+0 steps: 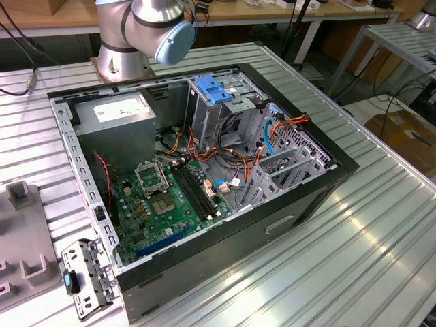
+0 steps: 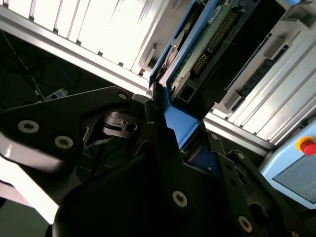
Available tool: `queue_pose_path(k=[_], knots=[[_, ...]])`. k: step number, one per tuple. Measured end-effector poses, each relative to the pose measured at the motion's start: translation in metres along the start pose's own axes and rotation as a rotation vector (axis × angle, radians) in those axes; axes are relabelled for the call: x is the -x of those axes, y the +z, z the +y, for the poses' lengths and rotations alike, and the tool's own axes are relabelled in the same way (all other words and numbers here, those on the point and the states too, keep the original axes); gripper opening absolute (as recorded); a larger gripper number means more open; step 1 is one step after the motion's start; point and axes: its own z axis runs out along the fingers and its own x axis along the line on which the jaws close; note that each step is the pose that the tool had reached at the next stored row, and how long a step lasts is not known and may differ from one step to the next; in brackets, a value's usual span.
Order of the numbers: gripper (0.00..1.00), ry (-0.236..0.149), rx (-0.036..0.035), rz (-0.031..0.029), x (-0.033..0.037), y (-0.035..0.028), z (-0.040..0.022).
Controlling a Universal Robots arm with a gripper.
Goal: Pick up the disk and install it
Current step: 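Pick up the disk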
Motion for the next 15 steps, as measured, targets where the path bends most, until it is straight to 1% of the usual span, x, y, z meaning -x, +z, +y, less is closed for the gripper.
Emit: queue_pose_path(k=[15], knots=[[0.37, 0.0, 0.0016, 0.0001, -0.0001, -0.0082, -0.0006]])
